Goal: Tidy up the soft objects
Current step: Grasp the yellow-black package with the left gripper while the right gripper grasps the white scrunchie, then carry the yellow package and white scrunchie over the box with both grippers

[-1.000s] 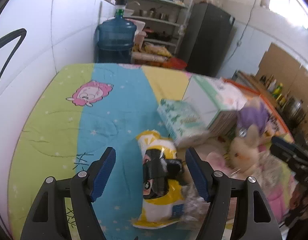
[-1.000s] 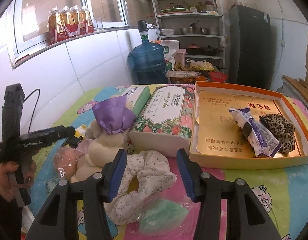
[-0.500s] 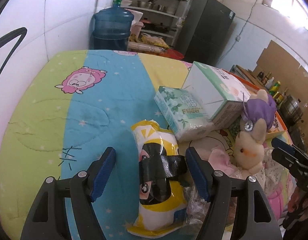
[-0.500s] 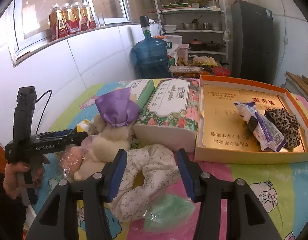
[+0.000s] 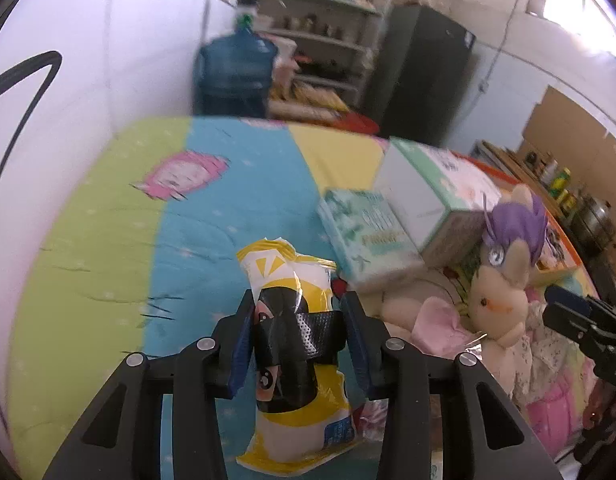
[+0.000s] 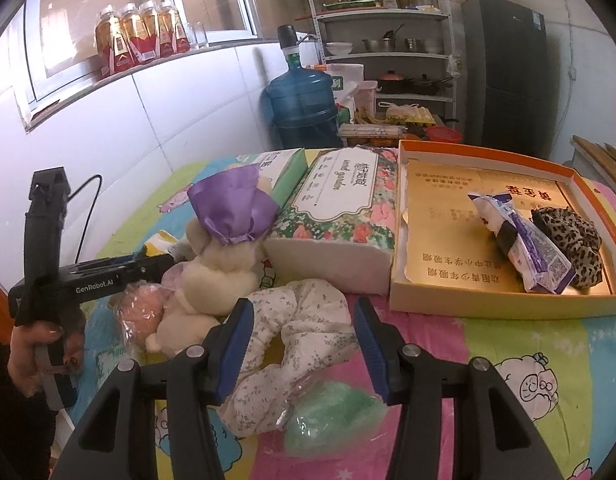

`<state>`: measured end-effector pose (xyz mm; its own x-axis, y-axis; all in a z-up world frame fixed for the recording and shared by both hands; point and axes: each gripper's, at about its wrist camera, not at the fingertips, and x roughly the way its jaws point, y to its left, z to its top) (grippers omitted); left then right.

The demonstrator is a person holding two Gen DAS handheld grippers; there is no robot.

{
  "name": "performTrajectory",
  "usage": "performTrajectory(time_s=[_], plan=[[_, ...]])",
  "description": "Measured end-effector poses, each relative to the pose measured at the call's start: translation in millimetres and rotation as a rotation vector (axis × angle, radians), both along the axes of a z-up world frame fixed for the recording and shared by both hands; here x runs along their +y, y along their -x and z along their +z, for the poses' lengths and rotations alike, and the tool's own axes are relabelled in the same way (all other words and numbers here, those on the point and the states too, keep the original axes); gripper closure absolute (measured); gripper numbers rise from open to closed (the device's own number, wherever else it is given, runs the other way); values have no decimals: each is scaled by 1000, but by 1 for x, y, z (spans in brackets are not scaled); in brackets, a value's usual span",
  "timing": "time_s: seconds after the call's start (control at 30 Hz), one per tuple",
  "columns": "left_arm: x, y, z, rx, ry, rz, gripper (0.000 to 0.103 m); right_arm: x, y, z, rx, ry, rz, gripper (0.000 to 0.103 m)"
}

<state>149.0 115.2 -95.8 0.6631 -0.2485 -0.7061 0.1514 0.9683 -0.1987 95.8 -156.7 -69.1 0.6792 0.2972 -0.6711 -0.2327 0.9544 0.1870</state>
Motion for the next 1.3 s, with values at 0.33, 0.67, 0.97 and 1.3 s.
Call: performTrajectory(time_s=[0.33, 0.67, 0.97, 1.3], plan=[[0, 39, 44, -190, -5, 108, 60, 3, -4, -5, 33, 2, 4, 67], [-15, 62, 61, -245, -13, 89, 60, 0, 8, 12, -39, -26, 23, 99], [-27, 70, 70, -275, -12, 65, 60, -6, 18, 37, -112, -43, 26, 100], [-60, 81, 89, -317, -24, 2, 60, -19, 29, 68, -200, -49, 12, 100]])
